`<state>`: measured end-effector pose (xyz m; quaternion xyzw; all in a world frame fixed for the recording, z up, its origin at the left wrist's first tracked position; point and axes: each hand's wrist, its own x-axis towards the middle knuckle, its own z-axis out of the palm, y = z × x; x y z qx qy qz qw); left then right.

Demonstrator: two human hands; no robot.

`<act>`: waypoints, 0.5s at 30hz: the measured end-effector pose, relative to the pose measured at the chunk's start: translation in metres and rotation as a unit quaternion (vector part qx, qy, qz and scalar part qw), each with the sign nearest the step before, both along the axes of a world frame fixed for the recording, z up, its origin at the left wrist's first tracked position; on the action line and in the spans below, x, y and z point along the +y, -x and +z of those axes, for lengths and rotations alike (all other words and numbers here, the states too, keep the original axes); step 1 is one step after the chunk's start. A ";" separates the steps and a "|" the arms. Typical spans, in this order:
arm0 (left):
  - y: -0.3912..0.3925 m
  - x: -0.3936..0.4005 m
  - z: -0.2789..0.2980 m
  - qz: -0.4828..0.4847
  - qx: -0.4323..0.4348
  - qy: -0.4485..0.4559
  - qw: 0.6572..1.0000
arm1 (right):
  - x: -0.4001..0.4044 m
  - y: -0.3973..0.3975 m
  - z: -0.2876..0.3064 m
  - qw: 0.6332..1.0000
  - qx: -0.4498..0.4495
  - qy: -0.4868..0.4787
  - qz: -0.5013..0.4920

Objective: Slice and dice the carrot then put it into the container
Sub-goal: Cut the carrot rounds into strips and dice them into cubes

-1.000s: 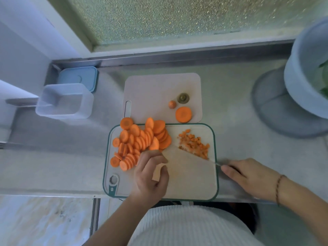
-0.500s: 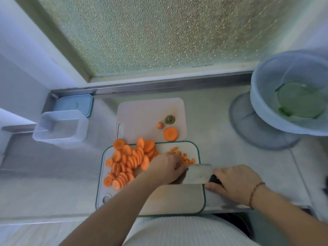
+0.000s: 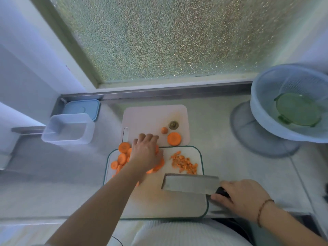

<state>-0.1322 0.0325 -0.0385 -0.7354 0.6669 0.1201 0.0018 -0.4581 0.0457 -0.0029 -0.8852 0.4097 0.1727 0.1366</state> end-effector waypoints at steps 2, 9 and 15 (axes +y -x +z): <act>-0.006 -0.004 -0.002 -0.015 -0.053 -0.048 0.997 | 0.004 0.001 -0.001 1.000 -0.008 0.004 -0.014; -0.005 -0.010 -0.009 0.012 0.003 0.019 1.000 | 0.014 0.007 -0.002 0.996 -0.054 -0.002 -0.067; 0.006 0.006 -0.003 -0.011 0.249 0.238 0.939 | 0.028 0.009 0.002 0.985 -0.074 -0.036 -0.152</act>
